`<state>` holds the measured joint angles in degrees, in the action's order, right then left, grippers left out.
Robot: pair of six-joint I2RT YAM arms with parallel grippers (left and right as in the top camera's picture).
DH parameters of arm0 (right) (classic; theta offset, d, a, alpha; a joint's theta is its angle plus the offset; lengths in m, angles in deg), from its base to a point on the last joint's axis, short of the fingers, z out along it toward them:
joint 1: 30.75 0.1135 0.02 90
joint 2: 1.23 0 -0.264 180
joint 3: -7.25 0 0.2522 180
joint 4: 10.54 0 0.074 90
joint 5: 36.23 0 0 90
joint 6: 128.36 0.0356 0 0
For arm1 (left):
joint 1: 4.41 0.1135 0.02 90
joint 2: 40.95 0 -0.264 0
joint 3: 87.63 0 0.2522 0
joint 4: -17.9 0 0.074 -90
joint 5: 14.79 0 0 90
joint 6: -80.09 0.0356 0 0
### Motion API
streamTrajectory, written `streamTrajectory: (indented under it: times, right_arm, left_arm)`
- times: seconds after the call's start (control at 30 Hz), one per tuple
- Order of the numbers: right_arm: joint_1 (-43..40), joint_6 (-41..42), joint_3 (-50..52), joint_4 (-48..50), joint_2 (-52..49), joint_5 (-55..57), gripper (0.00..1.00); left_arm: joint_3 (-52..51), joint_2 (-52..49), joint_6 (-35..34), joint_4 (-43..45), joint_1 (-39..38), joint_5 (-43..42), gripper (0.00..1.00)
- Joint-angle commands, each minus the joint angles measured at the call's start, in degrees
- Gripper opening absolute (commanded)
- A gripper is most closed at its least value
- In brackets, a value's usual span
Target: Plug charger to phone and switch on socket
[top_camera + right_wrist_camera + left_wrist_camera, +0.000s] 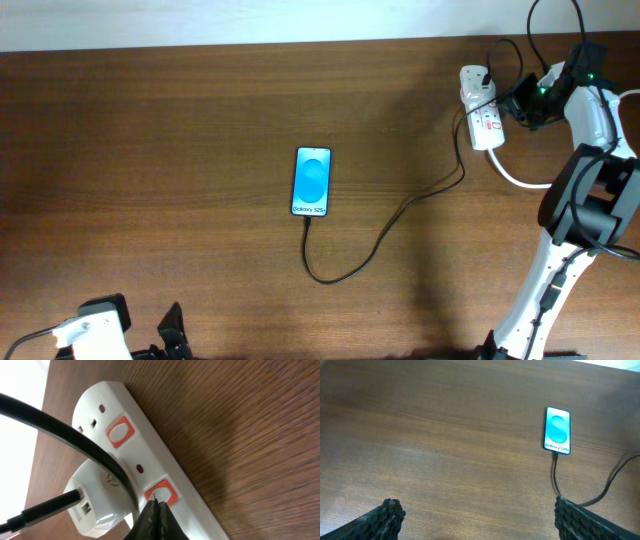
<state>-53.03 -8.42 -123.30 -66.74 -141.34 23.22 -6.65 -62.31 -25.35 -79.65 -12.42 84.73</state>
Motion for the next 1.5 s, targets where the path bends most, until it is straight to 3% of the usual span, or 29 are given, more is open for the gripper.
streamTrajectory:
  times: [0.0,0.83,1.47]
  right_arm:
    - [0.35,-3.17,-0.74,0.17,-0.96,2.78,0.04]
    - [4.70,-13.68,-0.74,2.40,-1.53,7.28,0.04]
    - [7.28,-13.62,-0.37,0.90,-3.78,6.86,0.04]
  left_arm:
    - [-0.17,0.13,-0.55,0.11,-0.07,0.63,0.99]
    - [-0.17,0.13,-0.55,0.11,-0.07,0.63,0.99]
    - [-0.17,0.13,-0.55,0.11,-0.07,0.63,0.99]
